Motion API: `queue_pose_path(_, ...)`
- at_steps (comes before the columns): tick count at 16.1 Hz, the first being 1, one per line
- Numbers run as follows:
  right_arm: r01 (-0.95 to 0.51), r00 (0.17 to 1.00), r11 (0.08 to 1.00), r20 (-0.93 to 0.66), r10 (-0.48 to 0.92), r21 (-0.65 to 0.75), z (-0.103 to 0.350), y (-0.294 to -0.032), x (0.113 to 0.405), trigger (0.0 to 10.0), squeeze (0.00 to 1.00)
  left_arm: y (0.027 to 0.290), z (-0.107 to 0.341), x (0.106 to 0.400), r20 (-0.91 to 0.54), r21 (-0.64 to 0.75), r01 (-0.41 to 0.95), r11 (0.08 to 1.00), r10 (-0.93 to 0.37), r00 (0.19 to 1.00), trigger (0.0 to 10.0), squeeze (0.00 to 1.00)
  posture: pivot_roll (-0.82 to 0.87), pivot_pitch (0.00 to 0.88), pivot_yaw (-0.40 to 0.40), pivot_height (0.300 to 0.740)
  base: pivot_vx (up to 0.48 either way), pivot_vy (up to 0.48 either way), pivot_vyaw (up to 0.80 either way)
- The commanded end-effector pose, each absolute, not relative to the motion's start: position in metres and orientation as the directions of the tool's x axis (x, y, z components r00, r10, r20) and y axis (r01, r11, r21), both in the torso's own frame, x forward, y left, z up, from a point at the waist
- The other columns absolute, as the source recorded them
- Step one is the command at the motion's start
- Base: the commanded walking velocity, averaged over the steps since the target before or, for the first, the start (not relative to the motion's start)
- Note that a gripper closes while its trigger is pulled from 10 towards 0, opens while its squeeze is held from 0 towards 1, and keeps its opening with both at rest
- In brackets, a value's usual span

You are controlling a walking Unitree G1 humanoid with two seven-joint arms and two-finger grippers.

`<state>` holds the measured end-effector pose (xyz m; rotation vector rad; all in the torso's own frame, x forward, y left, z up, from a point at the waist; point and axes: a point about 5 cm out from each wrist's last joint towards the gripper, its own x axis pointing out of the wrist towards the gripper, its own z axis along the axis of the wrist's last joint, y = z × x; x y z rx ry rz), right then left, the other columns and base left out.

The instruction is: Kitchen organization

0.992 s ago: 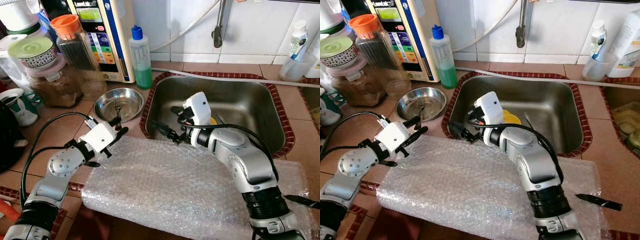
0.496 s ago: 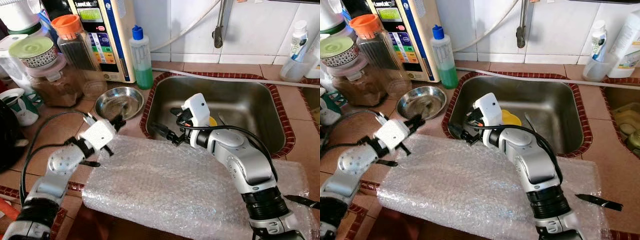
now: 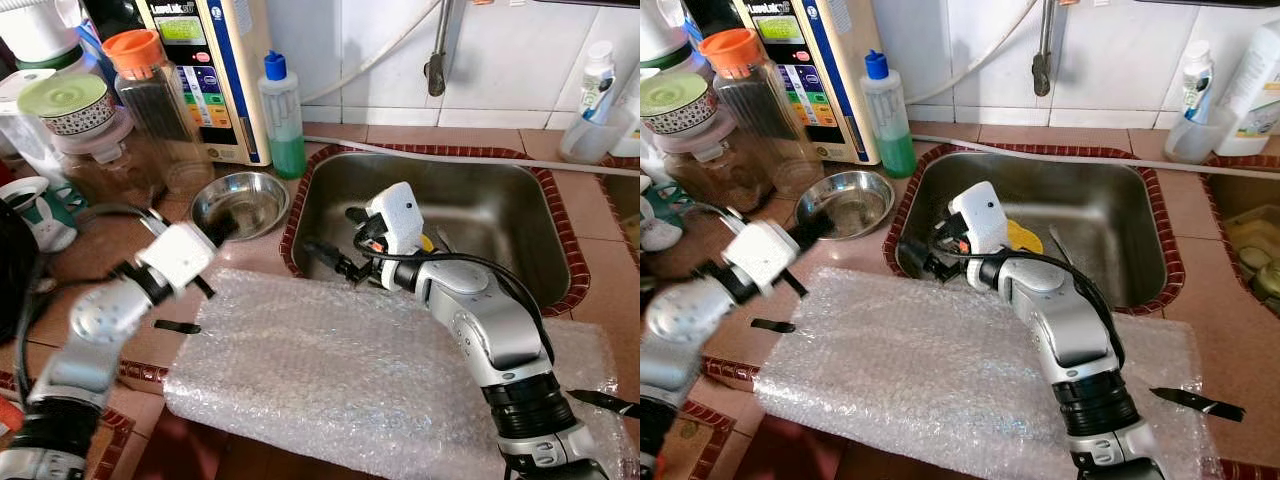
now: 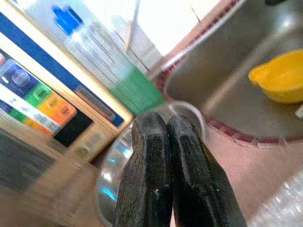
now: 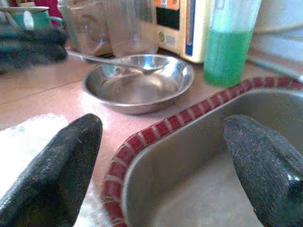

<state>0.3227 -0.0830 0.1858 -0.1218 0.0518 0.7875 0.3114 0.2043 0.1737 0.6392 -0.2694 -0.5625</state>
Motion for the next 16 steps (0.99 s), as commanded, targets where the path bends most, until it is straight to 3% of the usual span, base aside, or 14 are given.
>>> queue_pose_path(1,-0.703,0.710,0.697,-0.075,0.700,-0.144,0.189,-0.082,0.325,10.0,0.00,0.207,0.189,0.312,0.091,0.636,0.399,0.661,-0.577,0.811,0.0,0.00,-0.15,0.084,0.116,0.740,0.000,0.000,0.00)
queue_pose_path(8,-0.566,0.730,0.648,0.056,0.682,-0.511,0.199,-0.085,0.328,10.0,0.00,0.179,0.220,0.311,0.102,0.518,0.554,0.652,-0.690,0.717,0.0,0.00,-0.15,0.091,0.119,0.740,0.000,0.000,0.00)
queue_pose_path(12,-0.512,0.725,0.603,0.069,0.685,-0.612,0.196,-0.081,0.334,10.0,0.00,0.157,0.217,0.306,0.058,0.473,0.653,0.592,-0.760,0.647,0.0,0.00,-0.15,0.091,0.123,0.740,0.000,0.000,0.00)
queue_pose_path(16,-0.511,0.718,0.591,0.069,0.693,-0.624,0.190,-0.068,0.343,10.0,0.00,0.138,0.221,0.301,0.071,0.439,0.703,0.559,-0.802,0.593,0.0,0.00,-0.15,0.091,0.125,0.740,0.000,0.000,0.00)
